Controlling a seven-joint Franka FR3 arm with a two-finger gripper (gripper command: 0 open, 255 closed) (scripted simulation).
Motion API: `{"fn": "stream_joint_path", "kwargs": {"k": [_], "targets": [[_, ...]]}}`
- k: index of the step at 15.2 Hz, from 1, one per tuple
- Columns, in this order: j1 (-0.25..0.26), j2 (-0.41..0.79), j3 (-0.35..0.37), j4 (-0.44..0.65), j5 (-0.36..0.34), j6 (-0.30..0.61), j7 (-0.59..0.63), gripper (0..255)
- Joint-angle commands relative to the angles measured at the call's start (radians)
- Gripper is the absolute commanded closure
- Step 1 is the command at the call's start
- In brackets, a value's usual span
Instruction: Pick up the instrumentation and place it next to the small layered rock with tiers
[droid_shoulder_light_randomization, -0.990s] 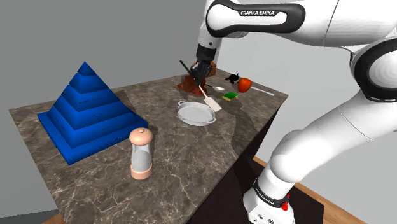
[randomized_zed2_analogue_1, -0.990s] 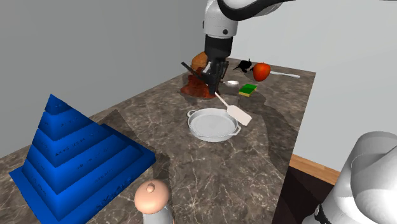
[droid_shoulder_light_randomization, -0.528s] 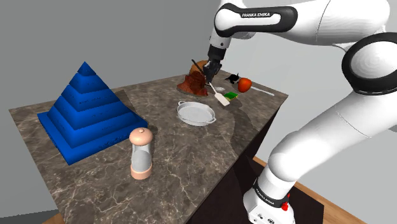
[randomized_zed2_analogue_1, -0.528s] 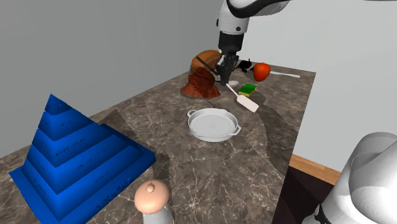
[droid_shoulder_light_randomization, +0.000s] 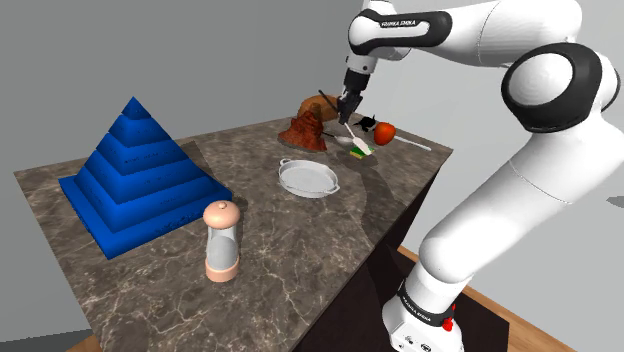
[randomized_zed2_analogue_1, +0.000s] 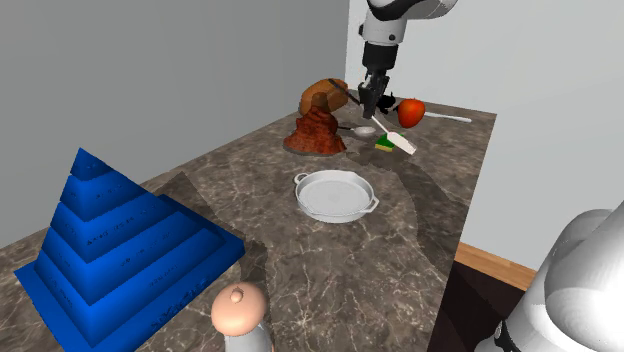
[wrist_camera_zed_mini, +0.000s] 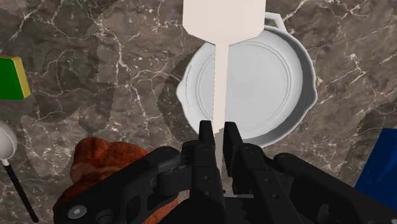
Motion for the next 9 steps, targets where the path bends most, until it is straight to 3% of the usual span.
{"fn": "stream_joint_path", "kwargs": {"k": [1, 9], "targets": [[-0.014, 0.041, -0.028, 0.043, 0.005, -0.002, -0.046, 255], [-0.090, 0.239, -0.139, 0.264, 0.060, -0.037, -0.244, 255]]}}
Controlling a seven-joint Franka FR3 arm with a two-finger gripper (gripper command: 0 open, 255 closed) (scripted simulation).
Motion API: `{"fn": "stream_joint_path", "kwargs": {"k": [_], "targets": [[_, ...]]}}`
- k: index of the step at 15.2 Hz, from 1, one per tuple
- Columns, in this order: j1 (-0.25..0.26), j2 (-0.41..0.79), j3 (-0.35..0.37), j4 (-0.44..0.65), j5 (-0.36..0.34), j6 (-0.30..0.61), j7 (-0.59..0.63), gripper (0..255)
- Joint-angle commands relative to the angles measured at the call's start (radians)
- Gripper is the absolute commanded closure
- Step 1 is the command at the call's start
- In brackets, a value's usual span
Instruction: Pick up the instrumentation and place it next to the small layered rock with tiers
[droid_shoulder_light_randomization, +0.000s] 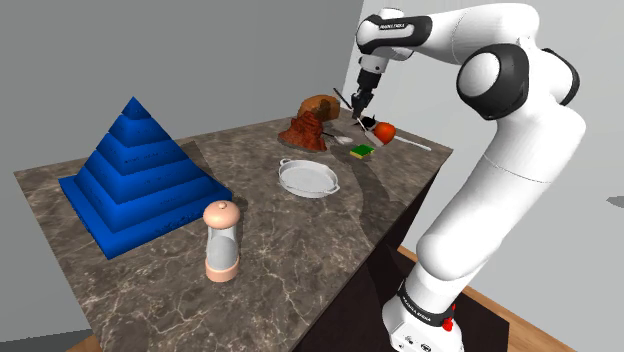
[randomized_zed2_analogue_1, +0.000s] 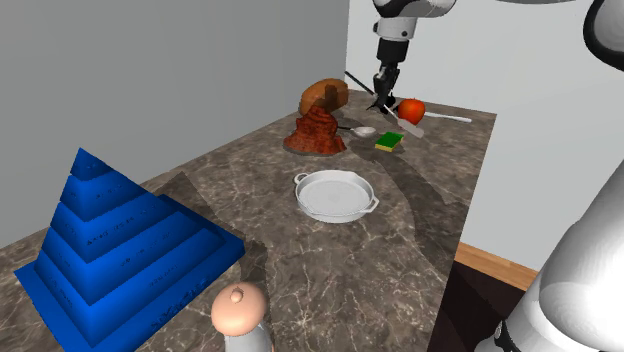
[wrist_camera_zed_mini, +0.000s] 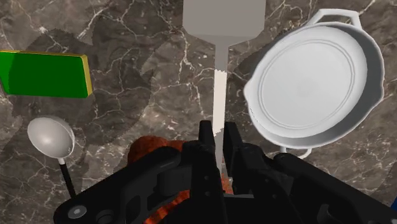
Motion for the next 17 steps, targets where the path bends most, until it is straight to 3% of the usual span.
{"fn": "stream_joint_path", "kwargs": {"k": [1, 17], "targets": [[-0.026, 0.064, -0.029, 0.078, 0.023, -0.020, -0.059, 255], [-0.026, 0.068, -0.026, -0.132, 0.028, 0.195, -0.068, 255]]}}
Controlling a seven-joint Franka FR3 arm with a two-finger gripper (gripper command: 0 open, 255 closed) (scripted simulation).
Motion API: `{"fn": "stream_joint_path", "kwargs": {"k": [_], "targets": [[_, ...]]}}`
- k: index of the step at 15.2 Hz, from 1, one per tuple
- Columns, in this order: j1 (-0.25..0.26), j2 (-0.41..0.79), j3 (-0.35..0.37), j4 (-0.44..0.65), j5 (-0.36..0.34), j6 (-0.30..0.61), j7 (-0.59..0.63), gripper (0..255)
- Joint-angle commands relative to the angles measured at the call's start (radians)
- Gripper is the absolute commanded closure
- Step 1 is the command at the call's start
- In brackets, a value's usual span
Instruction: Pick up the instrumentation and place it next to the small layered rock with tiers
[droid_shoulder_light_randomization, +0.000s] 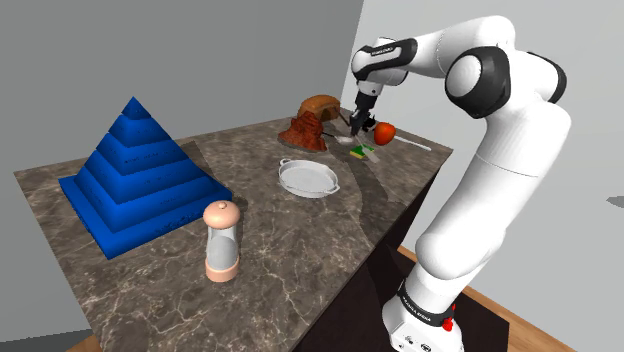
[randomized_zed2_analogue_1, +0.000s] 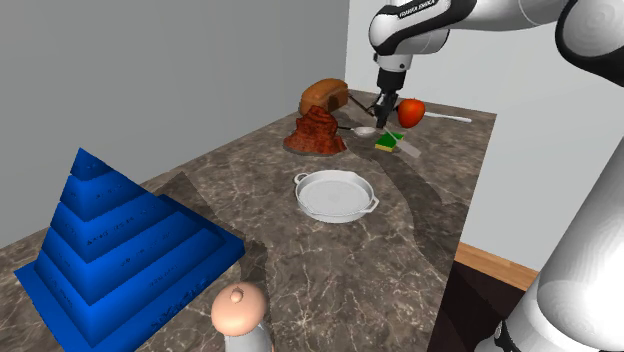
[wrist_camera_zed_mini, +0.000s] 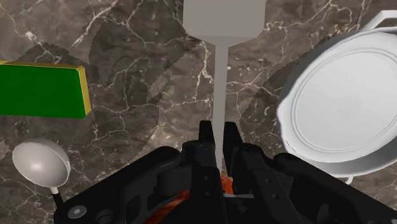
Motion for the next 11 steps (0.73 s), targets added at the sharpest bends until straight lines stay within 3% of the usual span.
{"fn": "stream_joint_path", "kwargs": {"k": [1, 11], "targets": [[-0.001, 0.002, -0.001, -0.023, 0.002, 0.026, -0.003, 255], [-0.002, 0.037, 0.000, -0.119, 0.019, 0.154, -0.018, 255]]}}
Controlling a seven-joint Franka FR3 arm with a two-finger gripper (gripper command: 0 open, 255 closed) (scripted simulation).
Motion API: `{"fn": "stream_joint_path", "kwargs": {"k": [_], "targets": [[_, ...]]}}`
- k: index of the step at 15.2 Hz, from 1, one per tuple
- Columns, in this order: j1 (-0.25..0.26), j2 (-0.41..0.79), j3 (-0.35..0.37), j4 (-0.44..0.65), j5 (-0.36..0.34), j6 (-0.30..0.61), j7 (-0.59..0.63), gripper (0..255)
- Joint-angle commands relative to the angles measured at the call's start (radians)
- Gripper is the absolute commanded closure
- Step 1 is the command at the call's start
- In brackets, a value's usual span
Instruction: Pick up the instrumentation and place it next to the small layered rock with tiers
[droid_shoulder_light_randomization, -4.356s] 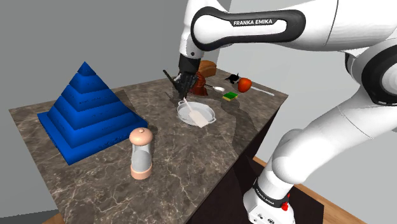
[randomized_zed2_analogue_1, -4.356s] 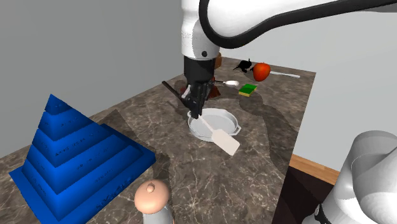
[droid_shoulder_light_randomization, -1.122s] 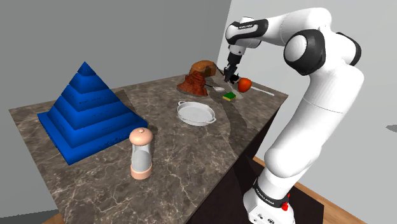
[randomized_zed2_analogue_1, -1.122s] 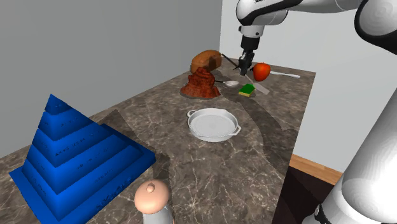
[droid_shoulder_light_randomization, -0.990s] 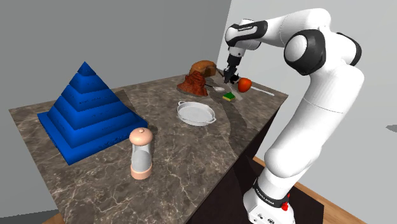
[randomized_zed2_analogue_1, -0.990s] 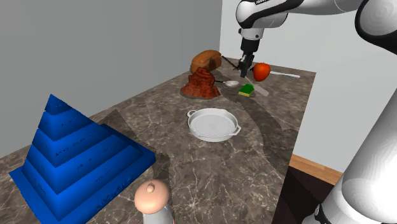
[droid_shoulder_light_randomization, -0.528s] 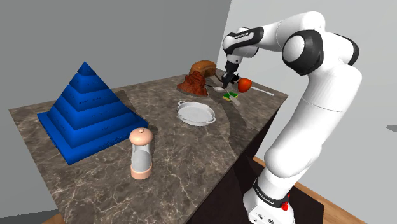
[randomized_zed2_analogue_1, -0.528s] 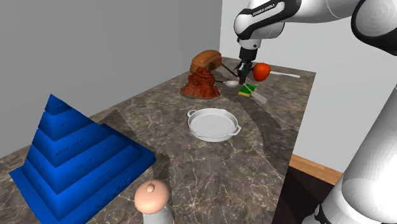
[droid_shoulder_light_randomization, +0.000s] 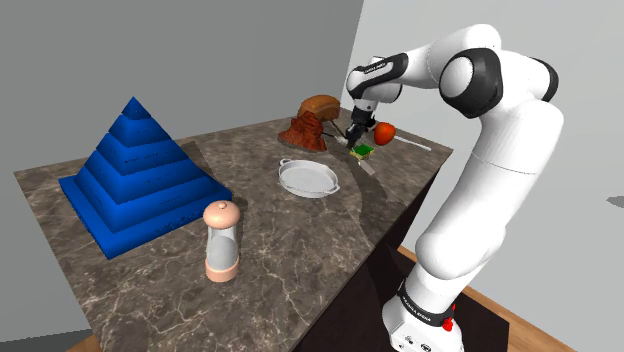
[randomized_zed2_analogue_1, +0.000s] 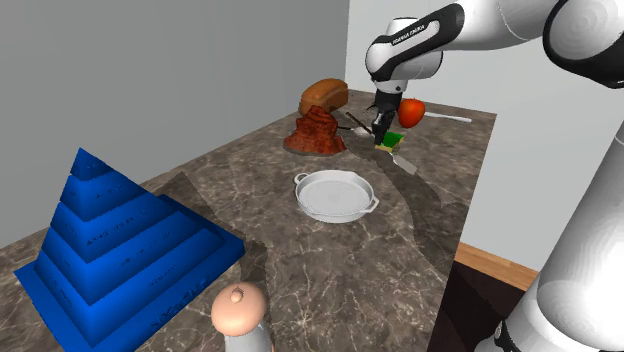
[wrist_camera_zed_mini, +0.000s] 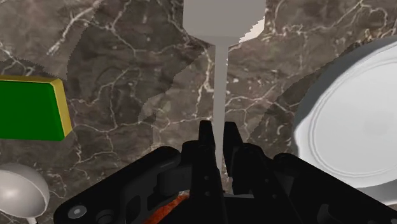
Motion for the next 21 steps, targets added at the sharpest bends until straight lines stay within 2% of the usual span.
{"fn": "stream_joint_path", "kwargs": {"k": [1, 16, 21], "targets": [[-0.001, 0.006, 0.000, -0.019, 0.004, 0.026, -0.004, 255], [-0.008, 0.099, 0.008, -0.118, 0.054, 0.210, -0.043, 255], [-0.008, 0.102, 0.008, -0.120, 0.056, 0.215, -0.045, 255]]}}
